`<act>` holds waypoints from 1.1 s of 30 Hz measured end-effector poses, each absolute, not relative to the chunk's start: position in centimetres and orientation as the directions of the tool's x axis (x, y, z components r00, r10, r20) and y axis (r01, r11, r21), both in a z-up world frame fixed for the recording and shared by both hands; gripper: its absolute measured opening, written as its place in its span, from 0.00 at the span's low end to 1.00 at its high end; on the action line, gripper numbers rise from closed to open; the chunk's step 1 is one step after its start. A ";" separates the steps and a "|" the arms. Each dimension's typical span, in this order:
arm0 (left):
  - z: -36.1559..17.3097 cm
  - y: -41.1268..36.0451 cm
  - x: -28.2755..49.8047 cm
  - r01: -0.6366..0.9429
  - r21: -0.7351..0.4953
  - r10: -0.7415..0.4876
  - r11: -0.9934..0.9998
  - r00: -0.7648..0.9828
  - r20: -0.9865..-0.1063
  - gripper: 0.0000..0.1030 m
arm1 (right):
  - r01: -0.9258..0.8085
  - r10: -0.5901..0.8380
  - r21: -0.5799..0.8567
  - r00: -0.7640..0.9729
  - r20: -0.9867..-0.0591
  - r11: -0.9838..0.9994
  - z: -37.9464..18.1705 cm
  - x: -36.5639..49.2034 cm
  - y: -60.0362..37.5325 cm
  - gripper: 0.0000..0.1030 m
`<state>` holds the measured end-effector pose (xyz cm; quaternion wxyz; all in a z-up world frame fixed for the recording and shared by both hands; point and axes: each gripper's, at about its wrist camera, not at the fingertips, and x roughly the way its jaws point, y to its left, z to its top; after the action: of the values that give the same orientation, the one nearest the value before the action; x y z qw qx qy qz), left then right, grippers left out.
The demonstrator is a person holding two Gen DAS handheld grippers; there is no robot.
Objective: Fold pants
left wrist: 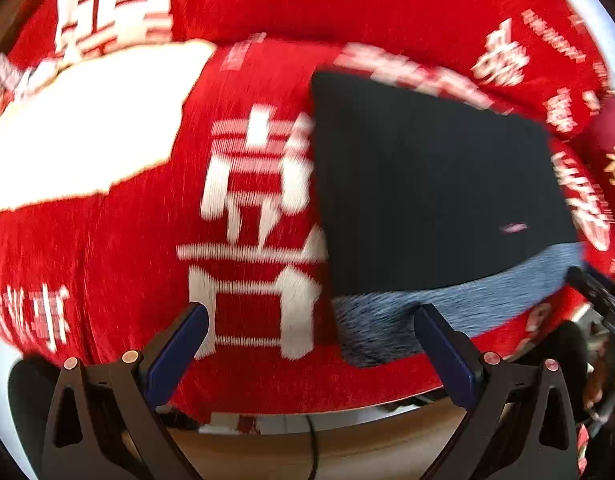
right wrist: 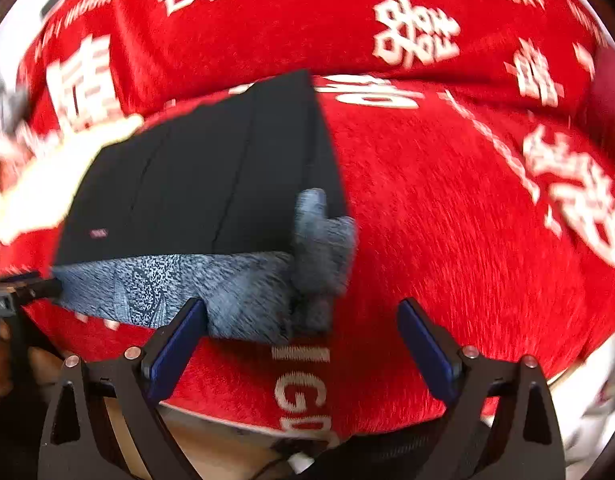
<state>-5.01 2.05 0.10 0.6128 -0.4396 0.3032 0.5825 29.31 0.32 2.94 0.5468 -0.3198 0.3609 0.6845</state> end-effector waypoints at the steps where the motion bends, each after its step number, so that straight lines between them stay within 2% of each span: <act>1: 0.9 1.9 -5.4 -0.977 -0.208 0.466 -0.052 0.160 -0.870 1.00 | -0.981 0.523 0.149 -0.193 -0.830 -0.126 3.3 29.9 0.3 0.95; 6: 2.0 3.3 -8.8 -0.927 -0.356 0.481 -0.115 0.261 -0.837 1.00 | -0.977 0.565 0.205 -0.201 -0.800 -0.057 5.4 31.9 1.0 0.95; 9: 1.5 5.7 -9.4 -0.905 -0.389 0.461 -0.170 0.276 -0.843 1.00 | -0.980 0.587 0.184 -0.193 -0.786 -0.076 6.5 30.1 2.5 0.95; 13: 1.5 11.2 -8.9 -0.906 -0.330 0.449 -0.265 0.187 -0.874 1.00 | -0.985 0.608 0.086 -0.160 -0.778 -0.150 7.2 25.9 4.5 0.95; 19: -1.0 17.4 -9.6 -0.891 -0.173 0.325 -0.420 0.030 -0.945 1.00 | -0.973 0.587 0.100 -0.206 -0.783 -0.207 6.7 22.4 4.6 0.95; 23: -0.2 17.0 -9.5 -0.912 -0.161 0.347 -0.377 0.022 -0.938 1.00 | -0.978 0.577 0.082 -0.182 -0.796 -0.194 6.0 23.3 4.2 0.95; 25: 0.4 15.3 -9.7 -0.912 -0.219 0.372 -0.346 0.081 -0.925 1.00 | -0.980 0.573 0.108 -0.187 -0.798 -0.169 5.9 24.7 4.2 0.95; 28: 0.2 12.3 -9.2 -0.902 -0.339 0.387 -0.266 0.221 -0.895 1.00 | -0.974 0.561 0.186 -0.226 -0.796 -0.128 5.7 27.4 4.4 0.95; 33: -0.9 9.6 -6.0 -0.905 -0.405 0.365 -0.126 0.338 -0.868 1.00 | -0.933 0.472 0.335 -0.356 -0.807 -0.130 3.5 29.0 6.0 0.95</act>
<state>-6.03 9.61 -0.93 0.6123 -0.5421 0.2491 0.5188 28.97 6.03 3.55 0.5001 -0.2684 0.4298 0.7022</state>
